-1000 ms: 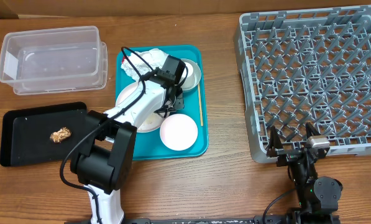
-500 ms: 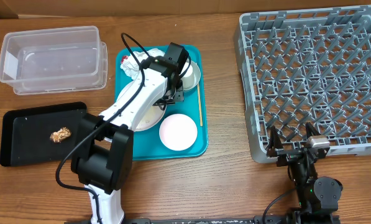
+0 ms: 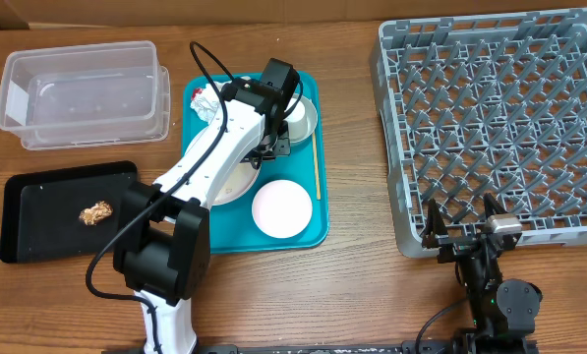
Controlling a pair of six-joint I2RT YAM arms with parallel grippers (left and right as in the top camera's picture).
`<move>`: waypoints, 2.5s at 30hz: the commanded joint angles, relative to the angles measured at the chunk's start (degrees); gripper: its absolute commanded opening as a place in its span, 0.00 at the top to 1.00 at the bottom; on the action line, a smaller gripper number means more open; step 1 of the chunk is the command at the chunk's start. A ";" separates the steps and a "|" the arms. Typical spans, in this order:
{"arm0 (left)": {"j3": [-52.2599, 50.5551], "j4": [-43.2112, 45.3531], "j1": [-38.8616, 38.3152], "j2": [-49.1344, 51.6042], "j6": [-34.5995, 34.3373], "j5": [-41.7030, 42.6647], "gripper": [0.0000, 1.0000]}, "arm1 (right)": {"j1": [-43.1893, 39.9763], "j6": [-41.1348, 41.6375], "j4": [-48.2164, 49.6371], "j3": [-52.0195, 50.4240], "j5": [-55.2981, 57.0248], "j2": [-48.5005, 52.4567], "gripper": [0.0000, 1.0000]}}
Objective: Sort waste into correct bins and load items into the dishwasher
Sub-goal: 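Reach the left gripper to the pink plate's rim and grasp it, then lift the pink plate and carry it over the black tray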
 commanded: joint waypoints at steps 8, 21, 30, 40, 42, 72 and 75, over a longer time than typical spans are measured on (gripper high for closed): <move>2.08 -2.56 -3.23 0.98 1.01 -8.81 0.96 | -0.15 -0.42 0.26 -0.59 0.48 -0.57 0.00; 10.27 -14.64 -4.85 0.98 -1.53 -16.48 0.96 | -0.15 -0.42 0.24 -0.59 0.48 -0.57 0.00; 18.78 -22.38 0.79 -0.15 -2.58 -17.97 0.96 | -0.15 -0.42 0.24 -0.59 0.48 -0.57 0.00; 21.05 -24.17 16.57 -1.16 -2.34 -6.71 0.96 | -0.15 -0.42 0.24 -0.59 0.48 -0.57 0.00; 21.05 -24.17 20.41 -1.16 -1.79 -3.91 0.96 | -0.15 -0.42 0.24 -0.59 0.48 -0.57 0.00; 20.96 -23.98 52.22 -1.16 16.52 25.94 0.96 | -0.15 -0.42 0.26 -0.59 0.48 -0.57 0.00; 20.96 -23.76 53.79 -1.16 18.18 30.67 0.96 | -0.15 -0.42 0.24 -0.59 0.48 -0.57 0.00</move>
